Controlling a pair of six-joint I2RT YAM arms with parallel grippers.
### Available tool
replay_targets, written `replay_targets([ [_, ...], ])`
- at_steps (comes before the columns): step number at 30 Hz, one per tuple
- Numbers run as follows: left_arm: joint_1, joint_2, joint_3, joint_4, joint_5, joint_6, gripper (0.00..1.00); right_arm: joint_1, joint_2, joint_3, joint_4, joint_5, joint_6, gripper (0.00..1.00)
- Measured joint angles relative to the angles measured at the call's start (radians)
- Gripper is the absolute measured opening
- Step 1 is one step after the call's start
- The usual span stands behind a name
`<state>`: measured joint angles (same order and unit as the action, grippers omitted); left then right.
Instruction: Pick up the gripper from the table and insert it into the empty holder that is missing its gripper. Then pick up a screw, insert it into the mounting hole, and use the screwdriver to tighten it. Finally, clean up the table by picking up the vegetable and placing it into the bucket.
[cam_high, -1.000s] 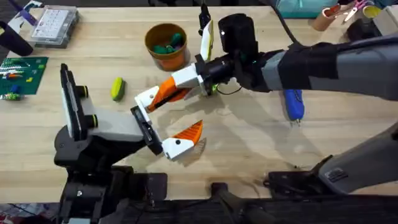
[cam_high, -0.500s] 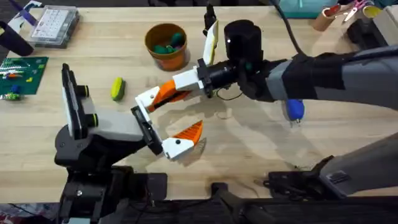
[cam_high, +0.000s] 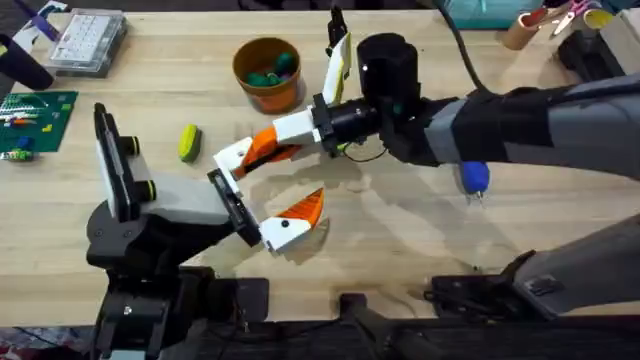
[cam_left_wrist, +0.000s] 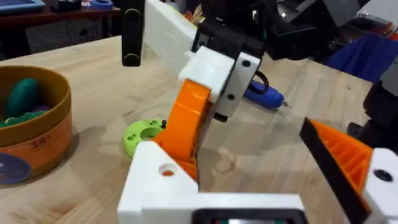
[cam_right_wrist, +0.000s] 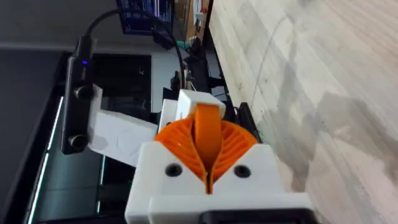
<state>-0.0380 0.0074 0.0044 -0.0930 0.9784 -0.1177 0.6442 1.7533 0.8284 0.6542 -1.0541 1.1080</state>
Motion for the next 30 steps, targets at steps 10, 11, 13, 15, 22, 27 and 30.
replay_targets([
  [10, 0.002, 0.0, 0.0, 0.001, -0.011, -0.001, 0.99, 0.006, 0.0, -0.001, -0.003, 0.027, 0.003, 0.167],
  [11, 0.002, 0.0, 0.0, 0.001, -0.011, -0.002, 0.99, 0.006, 0.0, -0.001, -0.002, 0.029, 0.003, 0.175],
  [13, 0.002, 0.0, 0.0, 0.001, -0.011, -0.003, 0.99, 0.007, 0.0, -0.001, -0.002, 0.033, 0.003, 0.187],
  [15, 0.002, 0.0, 0.0, 0.001, -0.011, -0.003, 0.99, 0.008, 0.0, -0.001, -0.002, 0.033, 0.003, 0.19],
  [22, 0.002, 0.0, 0.0, 0.001, -0.011, -0.003, 0.99, 0.008, 0.0, -0.001, -0.002, 0.032, 0.003, 0.203],
  [27, 0.002, 0.0, 0.0, 0.001, -0.008, -0.003, 0.99, 0.007, 0.0, -0.001, -0.004, 0.029, 0.0, 0.241],
  [30, 0.002, 0.0, 0.0, 0.001, -0.005, -0.002, 0.99, 0.006, 0.0, -0.001, -0.006, 0.024, -0.001, 0.271],
])
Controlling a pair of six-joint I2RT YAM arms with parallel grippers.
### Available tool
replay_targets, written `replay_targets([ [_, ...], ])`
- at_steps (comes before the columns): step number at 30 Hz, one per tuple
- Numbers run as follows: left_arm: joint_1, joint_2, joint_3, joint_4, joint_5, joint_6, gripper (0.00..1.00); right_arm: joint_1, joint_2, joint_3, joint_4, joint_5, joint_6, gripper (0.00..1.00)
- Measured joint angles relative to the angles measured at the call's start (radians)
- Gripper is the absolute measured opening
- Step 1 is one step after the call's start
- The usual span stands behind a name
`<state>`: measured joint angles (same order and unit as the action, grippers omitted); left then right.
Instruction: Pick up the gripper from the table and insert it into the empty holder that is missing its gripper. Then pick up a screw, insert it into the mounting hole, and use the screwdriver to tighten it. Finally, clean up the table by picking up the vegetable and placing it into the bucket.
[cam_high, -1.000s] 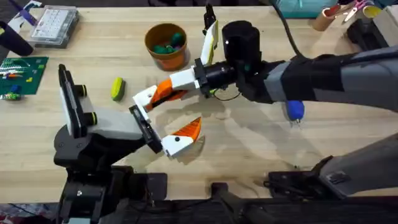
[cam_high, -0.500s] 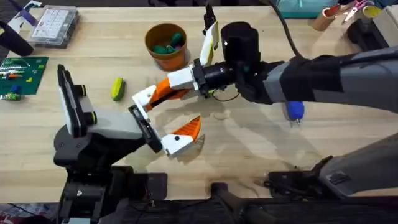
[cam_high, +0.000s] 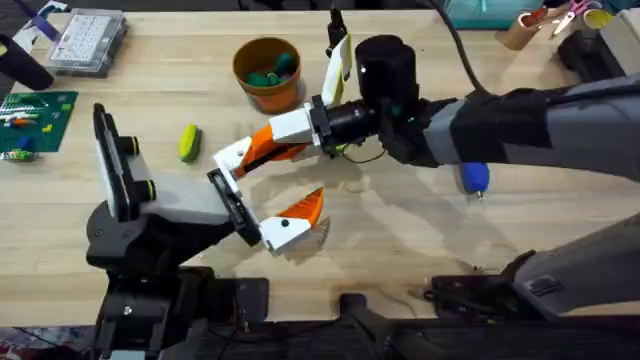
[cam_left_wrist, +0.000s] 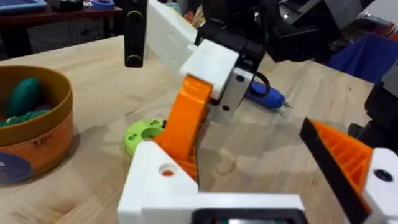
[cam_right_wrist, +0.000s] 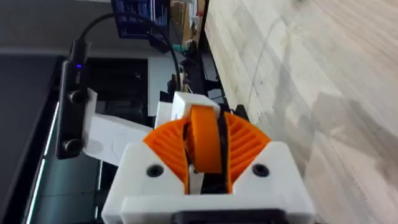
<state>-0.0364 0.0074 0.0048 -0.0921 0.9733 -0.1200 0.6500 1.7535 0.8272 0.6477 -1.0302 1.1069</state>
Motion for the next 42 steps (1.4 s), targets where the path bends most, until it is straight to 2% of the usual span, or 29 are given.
replay_targets([
  [21, -0.005, -0.002, 0.001, -0.004, 0.038, 0.028, 0.99, -0.033, 0.003, -0.014, -0.021, -0.055, -0.008, 0.574],
  [25, -0.007, -0.002, 0.002, -0.006, 0.049, 0.03, 0.99, -0.053, 0.012, -0.015, -0.02, -0.071, -0.012, 0.706],
  [30, -0.033, -0.002, 0.002, -0.016, 0.132, 0.031, 0.99, -0.086, 0.021, -0.015, -0.015, -0.051, -0.007, 0.837],
  [34, -0.033, -0.002, 0.002, -0.02, 0.159, 0.032, 0.99, -0.103, 0.021, -0.015, -0.014, -0.05, -0.007, 0.96],
  [42, -0.033, -0.002, 0.002, -0.021, 0.168, 0.033, 0.99, -0.157, 0.021, -0.015, -0.055, -0.052, -0.008, 0.994],
])
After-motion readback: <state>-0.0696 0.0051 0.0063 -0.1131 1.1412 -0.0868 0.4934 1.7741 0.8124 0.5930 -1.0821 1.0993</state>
